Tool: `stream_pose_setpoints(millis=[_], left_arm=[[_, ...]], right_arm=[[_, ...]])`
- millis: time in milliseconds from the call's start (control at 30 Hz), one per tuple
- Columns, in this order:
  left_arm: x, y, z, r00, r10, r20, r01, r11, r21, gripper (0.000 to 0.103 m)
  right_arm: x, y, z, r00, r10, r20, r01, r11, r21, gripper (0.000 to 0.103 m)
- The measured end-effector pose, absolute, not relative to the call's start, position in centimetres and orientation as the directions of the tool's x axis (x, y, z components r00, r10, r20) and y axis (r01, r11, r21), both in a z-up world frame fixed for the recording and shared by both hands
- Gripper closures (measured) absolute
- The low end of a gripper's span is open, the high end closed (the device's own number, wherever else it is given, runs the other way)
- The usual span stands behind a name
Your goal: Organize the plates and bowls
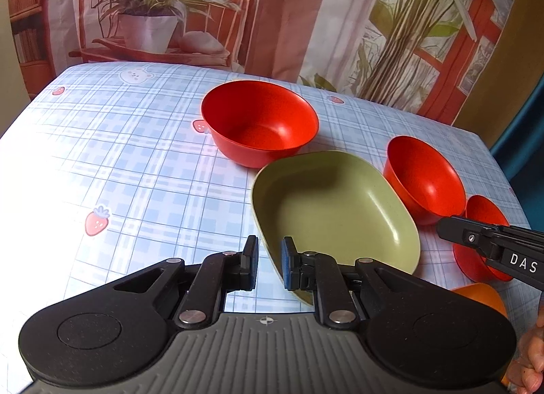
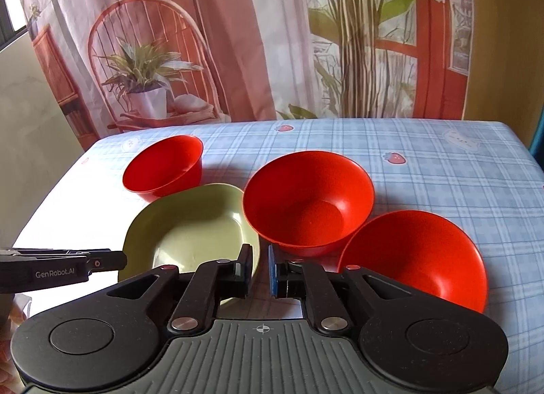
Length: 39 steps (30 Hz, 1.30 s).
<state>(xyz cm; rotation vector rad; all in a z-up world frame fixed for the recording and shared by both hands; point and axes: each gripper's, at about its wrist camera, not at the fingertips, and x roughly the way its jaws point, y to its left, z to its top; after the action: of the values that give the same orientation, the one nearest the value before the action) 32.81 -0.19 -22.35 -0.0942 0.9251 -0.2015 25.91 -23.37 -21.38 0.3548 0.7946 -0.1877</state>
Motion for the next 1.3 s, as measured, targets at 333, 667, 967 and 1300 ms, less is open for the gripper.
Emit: stream_pose_setpoints(millis=[333, 667, 967, 1300], left_arm=[[34.2, 0.3, -23.5, 0.577, -0.235, -0.782, 0.125, 0.972, -0.2, 0.087], [34.2, -0.1, -24.3, 0.571, -0.261, -0.778, 0.149, 0.965, -0.215, 0.09], [33.0, 0.3, -24.0, 0.569, -0.256, -0.782, 0.162, 0.967, -0.198, 0.09], [30.0, 0.7, -21.2, 0.615, -0.268, -0.742, 0.192, 0.963, -0.189, 0.09]], right_arm=[[29.0, -23.1, -23.9, 0.636, -0.019, -0.771, 0.311, 0.921, 0.234, 0.088], [30.2, -23.3, -24.9, 0.615, -0.008, -0.788, 0.305, 0.924, 0.229, 0.088], [28.9, -22.6, -24.0, 0.631, 0.012, -0.776, 0.283, 0.927, 0.245, 0.097], [25.3, -21.2, -21.0, 0.671, 0.009, -0.741, 0.277, 0.924, 0.263, 0.097]])
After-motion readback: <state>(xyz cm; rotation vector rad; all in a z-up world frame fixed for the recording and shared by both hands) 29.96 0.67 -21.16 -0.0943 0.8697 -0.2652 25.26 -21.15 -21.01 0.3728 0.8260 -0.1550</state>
